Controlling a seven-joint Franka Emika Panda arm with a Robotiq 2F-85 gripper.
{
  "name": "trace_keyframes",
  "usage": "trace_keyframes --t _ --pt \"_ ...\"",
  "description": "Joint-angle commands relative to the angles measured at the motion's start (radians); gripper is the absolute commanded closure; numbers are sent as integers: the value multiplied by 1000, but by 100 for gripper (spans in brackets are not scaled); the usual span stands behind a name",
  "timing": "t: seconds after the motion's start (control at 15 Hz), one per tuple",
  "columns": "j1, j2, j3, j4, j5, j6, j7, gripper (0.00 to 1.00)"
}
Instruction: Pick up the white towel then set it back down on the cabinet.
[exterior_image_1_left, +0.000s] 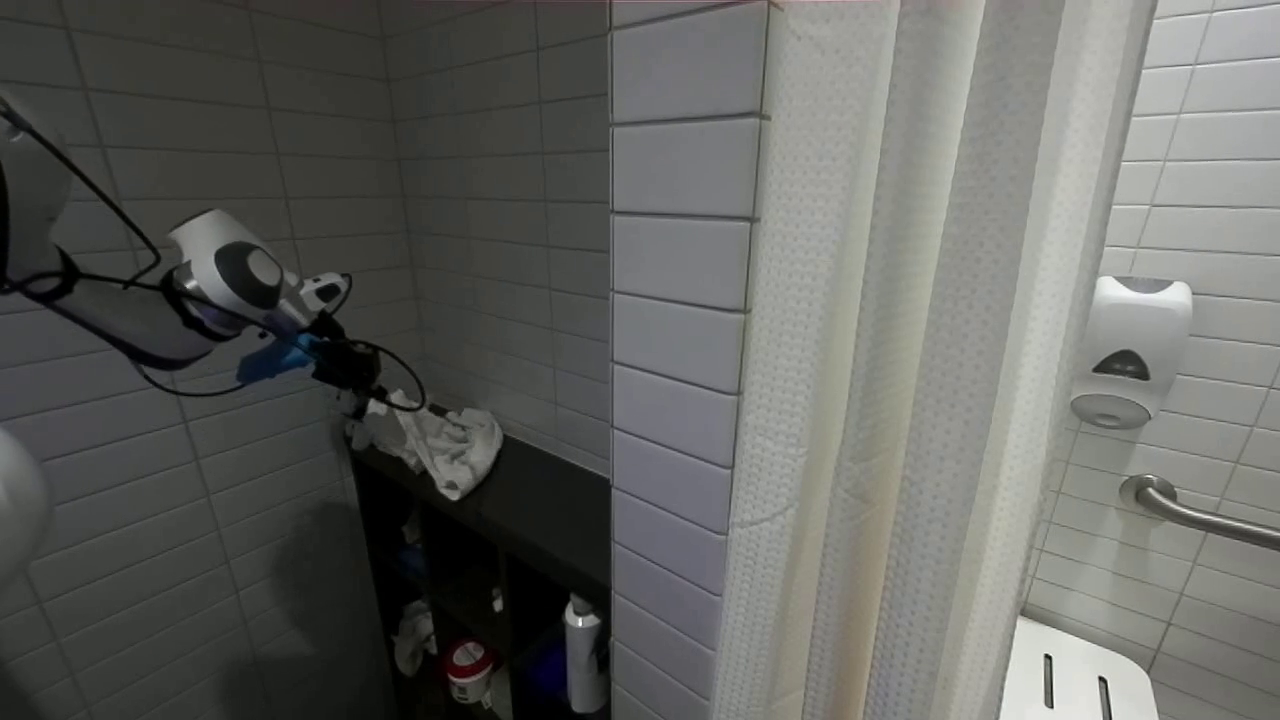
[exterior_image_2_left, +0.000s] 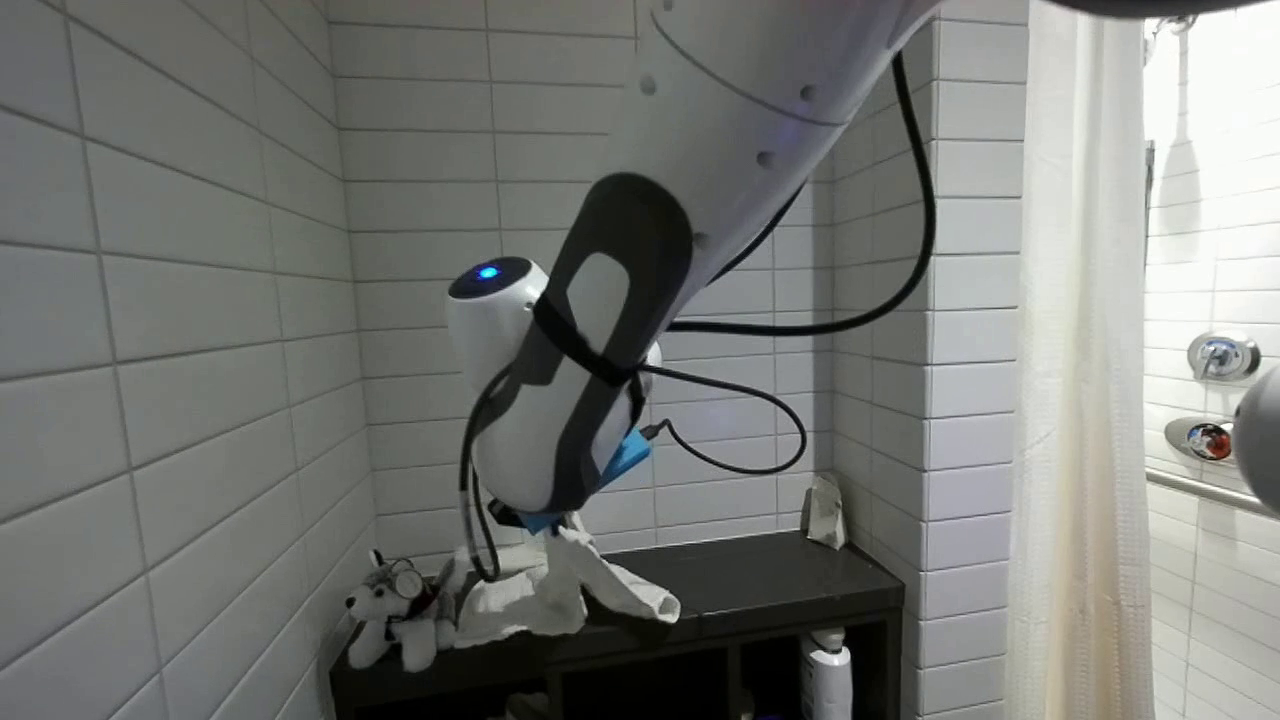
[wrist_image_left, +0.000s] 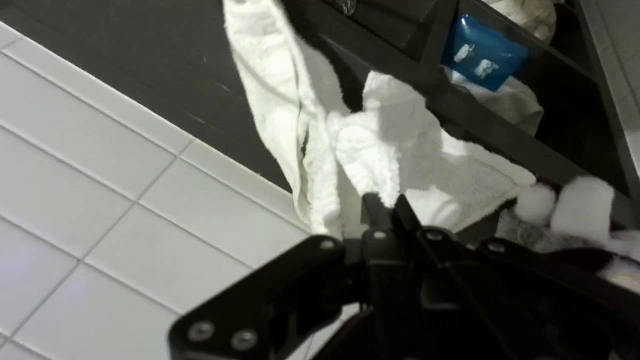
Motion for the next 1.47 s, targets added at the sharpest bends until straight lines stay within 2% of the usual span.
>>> trace_keyframes --t 0.0,0.27,0.53,0.73,1.07,1.27,1.4 --pt "1 -58 8 115 -111 -152 86 98" --pt "-50 -88 66 261 -215 -298 152 98" --pt "-148 -137 191 426 -266 -480 172 98" --pt "-253 -151 341 585 -286 -637 166 98" --pt "-436 -87 639 932 -328 -890 160 98" --pt "-501 -46 766 1106 -333 -1011 150 98" --pt "-557 -21 840 1203 -271 -1067 117 98"
